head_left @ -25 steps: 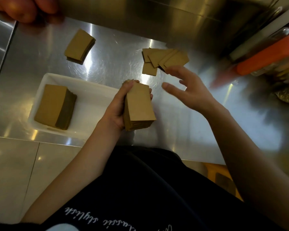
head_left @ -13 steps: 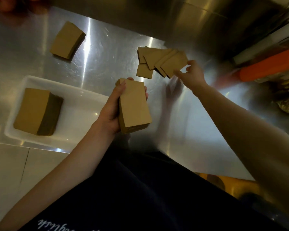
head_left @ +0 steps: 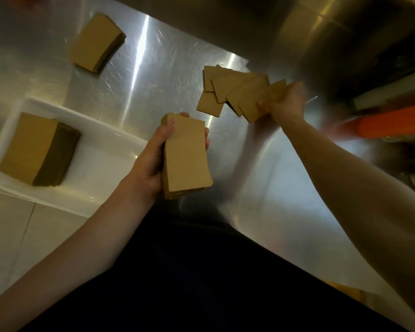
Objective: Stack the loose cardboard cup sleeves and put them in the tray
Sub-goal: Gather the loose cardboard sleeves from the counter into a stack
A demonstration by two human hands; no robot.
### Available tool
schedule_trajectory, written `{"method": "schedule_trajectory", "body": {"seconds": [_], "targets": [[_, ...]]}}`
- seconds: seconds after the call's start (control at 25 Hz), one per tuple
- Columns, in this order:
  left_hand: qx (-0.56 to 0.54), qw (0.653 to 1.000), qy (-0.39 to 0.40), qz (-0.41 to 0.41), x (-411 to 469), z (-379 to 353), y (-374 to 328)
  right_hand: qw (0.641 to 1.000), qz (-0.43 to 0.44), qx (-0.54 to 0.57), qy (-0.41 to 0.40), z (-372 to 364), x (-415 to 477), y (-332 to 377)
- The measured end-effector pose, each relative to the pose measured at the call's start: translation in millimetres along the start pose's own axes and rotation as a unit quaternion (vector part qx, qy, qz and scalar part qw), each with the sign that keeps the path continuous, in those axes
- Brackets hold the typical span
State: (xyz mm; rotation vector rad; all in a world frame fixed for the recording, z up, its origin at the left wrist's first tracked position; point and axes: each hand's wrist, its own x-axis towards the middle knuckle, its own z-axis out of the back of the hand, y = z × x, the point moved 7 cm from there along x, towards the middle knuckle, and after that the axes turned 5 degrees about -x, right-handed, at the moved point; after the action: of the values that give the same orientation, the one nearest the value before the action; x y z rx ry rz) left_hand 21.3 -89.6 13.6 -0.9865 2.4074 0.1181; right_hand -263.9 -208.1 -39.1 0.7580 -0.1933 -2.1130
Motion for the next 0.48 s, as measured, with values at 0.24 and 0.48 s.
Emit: {"method": "schedule_trajectory", "body": {"seconds": [0.24, 0.48], "targets": [[-0.011, 1.0, -0.004, -0.007, -5.9, -0.7, 1.3, 0.986, 0.032, 0.132, 0.096, -5.4, 0.2, 8.3], [0.001, 0.999, -0.012, -0.039, -18.1, 0.3, -4.4, 0.995, 0.059, -0.049, 0.058, -29.4, 21.6, 26.8]]}}
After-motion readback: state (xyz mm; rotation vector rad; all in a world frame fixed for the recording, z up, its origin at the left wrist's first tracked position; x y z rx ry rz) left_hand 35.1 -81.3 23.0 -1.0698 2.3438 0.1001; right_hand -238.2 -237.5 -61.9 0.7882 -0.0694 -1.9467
